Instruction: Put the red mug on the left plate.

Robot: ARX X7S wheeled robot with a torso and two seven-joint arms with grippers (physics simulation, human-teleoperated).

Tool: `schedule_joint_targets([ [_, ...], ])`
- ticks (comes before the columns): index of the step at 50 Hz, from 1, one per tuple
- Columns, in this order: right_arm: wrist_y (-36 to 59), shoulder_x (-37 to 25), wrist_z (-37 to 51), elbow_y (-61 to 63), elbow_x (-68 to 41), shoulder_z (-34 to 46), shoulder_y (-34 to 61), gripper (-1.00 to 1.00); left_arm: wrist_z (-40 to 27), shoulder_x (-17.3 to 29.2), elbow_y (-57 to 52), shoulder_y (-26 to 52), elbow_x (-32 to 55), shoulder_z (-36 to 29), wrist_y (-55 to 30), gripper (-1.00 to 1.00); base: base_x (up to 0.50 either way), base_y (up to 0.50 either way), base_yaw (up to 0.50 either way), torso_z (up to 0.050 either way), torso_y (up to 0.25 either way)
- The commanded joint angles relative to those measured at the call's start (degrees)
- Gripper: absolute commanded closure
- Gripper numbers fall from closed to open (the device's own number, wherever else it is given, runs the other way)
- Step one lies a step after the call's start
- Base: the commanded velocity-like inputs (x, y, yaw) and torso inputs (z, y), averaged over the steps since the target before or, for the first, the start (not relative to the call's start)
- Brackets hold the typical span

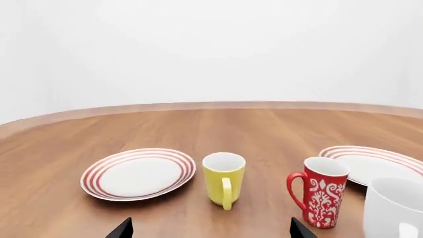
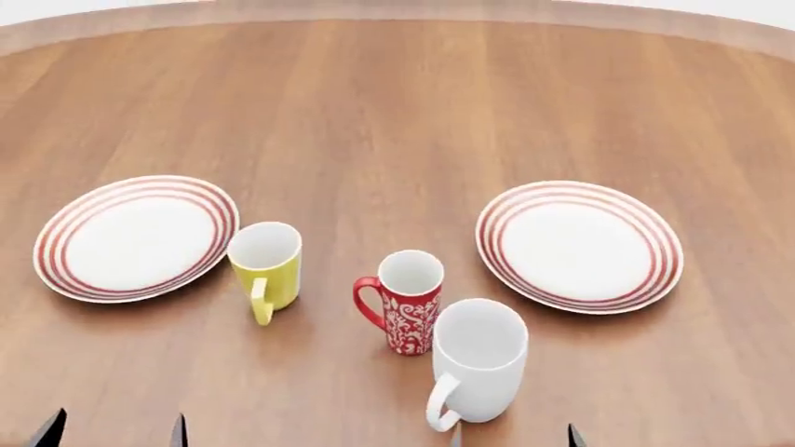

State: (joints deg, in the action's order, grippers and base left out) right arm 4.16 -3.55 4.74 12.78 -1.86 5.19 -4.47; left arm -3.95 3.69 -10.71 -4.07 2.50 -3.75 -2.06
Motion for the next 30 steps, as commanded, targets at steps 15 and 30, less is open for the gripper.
schedule_joint_targets([
  [15, -0.62, -1.99, 2.10, 0.30, -1.42, 2.79, 0.06, -1.00, -2.14, 2.15, -0.51, -0.11, 1.46, -2.25, 0.11, -1.00, 0.23, 0.40, 0.00, 0.000, 0.000],
  [30, -0.78, -2.96, 2.72, -0.49, -2.61, 4.15, 0.51, -1.00, -3.23, 3.22, -0.35, -0.06, 1.92, -3.34, 0.31, -1.00, 0.29, 0.42, 0.00, 0.000, 0.000],
])
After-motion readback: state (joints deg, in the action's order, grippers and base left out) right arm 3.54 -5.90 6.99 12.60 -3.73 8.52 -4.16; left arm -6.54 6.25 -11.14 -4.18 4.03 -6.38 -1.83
